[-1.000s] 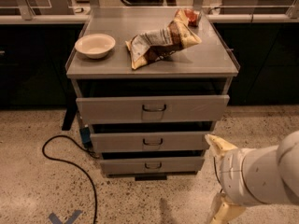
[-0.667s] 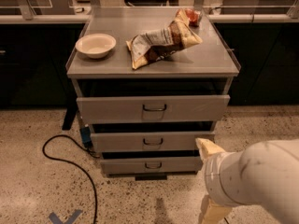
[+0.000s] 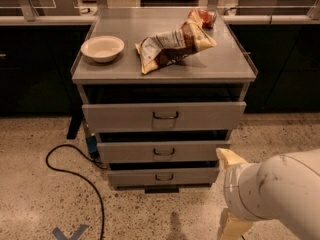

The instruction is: Open bottom drawer

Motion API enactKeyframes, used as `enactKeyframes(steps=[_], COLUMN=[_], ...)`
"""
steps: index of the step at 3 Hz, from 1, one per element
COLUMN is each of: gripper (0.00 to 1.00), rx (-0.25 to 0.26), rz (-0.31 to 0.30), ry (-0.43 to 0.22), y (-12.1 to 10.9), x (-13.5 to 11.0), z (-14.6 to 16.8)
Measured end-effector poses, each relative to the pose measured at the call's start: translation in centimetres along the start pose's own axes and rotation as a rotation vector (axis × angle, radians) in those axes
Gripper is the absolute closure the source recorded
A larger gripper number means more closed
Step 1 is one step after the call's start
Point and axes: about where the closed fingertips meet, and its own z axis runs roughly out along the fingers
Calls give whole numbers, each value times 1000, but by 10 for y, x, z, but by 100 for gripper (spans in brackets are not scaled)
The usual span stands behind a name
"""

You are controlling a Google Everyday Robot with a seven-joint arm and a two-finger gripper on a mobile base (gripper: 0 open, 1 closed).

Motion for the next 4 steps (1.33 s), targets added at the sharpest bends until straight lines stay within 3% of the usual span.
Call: enactKeyframes(steps=[1,2,3,4], gripper=[0,0,0,0], rx=[-40,-136,-215,-277], rz=[31,114,245,285], ry=[-44,-69,-70,-91], y=[9,42,75,97], x=[9,40,79,84], z=[23,92,167,193])
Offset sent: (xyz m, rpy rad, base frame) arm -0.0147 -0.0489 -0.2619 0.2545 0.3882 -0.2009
